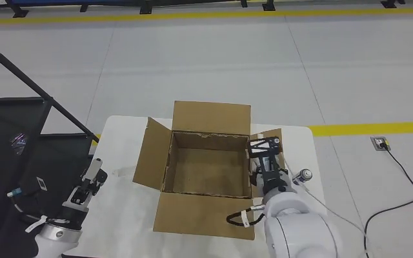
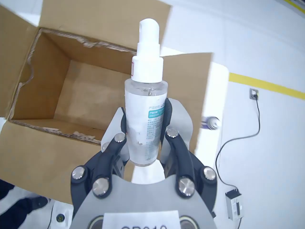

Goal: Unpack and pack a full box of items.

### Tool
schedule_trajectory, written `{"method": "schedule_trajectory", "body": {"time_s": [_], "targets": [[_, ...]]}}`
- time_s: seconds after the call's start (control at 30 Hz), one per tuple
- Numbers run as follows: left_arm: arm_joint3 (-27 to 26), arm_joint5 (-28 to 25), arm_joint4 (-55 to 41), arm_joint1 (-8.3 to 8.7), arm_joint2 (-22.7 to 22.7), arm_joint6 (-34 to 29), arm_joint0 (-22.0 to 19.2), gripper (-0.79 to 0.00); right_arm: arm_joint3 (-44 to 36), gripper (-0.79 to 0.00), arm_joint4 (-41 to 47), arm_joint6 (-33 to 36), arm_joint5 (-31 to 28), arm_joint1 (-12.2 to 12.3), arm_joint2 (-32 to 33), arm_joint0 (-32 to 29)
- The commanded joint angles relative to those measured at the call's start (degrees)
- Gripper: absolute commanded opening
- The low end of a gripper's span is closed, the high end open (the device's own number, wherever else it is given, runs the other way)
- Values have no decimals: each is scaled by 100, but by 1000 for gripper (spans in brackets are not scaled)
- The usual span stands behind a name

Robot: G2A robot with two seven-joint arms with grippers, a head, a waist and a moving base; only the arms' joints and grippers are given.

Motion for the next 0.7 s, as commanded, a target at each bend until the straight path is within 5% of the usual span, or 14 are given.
{"method": "schedule_trajectory", "body": {"time_s": [0.0,0.4,0.67], "targets": [[0,0,0,0,0,0,0,0,-174,-785,-302,-51,231,9,353,-384],[0,0,0,0,0,0,0,0,-55,-785,1802,-638,604,-40,3145,-2026],[0,0,0,0,0,0,0,0,1814,-785,3423,-1529,-450,26,3967,-1737]]}}
